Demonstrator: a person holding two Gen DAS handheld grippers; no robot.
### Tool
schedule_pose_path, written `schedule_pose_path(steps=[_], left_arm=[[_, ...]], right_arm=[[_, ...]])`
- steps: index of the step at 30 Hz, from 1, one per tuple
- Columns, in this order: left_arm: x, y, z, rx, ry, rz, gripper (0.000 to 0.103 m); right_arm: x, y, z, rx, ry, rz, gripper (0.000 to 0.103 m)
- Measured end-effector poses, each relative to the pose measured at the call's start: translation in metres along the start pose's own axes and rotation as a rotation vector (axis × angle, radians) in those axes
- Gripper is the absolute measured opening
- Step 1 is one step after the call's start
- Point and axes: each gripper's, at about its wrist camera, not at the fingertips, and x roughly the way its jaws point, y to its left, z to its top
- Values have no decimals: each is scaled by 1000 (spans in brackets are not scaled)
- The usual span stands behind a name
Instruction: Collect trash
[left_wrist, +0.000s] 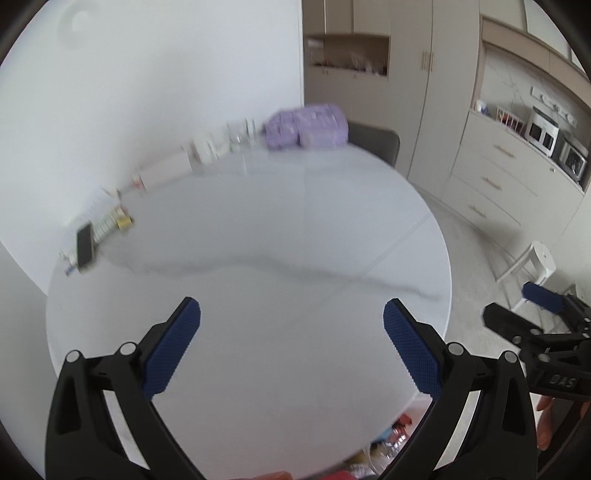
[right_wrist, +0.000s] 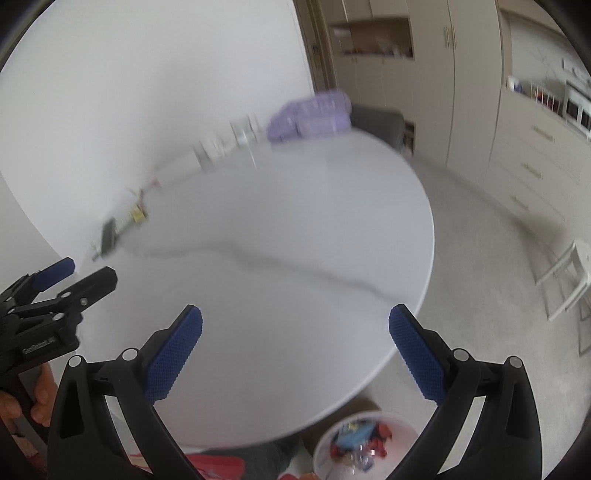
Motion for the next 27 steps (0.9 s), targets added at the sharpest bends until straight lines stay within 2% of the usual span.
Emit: schedule_pose_path(steps=[3, 7, 11, 16, 23, 27], left_arm=[[-16, 10, 17, 4, -61, 26, 95], [-31, 21, 35, -17, -125, 42, 95], [-31, 28, 44, -53, -141, 24, 95], [-22, 29, 43, -53, -129, 15, 95], [-8, 28, 39, -47, -126, 60, 95], [0, 25, 36, -45, -107, 56, 95]], right_arm=[[-21, 17, 25, -33, -77, -10, 100], [-48, 30, 42, -50, -160, -9, 101], [-70, 40, 52, -54, -218, 16, 101], [-70, 44, 54, -56, -225, 16, 101], [-52, 48, 50, -64, -177, 15, 101], [-45, 48, 49, -72, -158, 13, 101]])
